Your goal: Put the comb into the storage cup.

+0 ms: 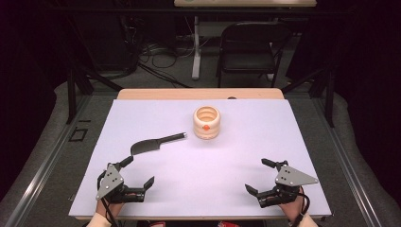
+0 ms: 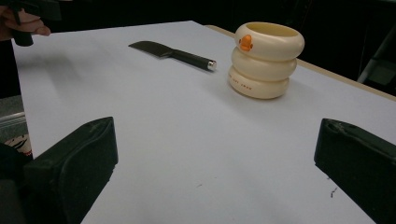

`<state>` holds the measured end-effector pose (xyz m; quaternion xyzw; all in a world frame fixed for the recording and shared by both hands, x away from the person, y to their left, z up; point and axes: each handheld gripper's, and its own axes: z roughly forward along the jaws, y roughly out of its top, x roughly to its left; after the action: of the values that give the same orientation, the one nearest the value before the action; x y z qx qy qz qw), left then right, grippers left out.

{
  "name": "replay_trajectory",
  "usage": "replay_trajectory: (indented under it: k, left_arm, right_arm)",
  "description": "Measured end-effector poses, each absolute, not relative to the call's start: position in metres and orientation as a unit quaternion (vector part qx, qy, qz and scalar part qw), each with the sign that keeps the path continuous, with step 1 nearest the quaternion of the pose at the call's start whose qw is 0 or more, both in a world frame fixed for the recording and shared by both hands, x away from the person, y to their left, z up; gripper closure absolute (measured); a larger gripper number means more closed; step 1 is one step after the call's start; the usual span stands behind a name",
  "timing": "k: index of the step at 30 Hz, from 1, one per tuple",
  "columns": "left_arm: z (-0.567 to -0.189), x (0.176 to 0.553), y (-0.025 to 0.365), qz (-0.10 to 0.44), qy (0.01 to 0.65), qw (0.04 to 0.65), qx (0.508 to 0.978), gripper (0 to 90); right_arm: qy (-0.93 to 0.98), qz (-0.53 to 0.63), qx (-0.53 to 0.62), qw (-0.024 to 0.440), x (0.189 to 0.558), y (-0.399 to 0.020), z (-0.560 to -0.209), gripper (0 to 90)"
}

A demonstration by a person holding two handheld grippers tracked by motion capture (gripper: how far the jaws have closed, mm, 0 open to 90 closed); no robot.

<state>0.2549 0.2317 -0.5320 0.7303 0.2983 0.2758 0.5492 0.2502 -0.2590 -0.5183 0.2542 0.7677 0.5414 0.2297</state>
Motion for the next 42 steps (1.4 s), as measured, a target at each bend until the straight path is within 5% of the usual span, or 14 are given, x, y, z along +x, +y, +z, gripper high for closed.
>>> replay_trajectory:
  k: [42]
  left_arm:
    - [-0.528,0.282,0.215,0.259,0.307,0.527,0.749,0.2]
  right_arm:
    - [0.773,0.535,0.255,0.225,0.252,-0.256,-0.519,0.0]
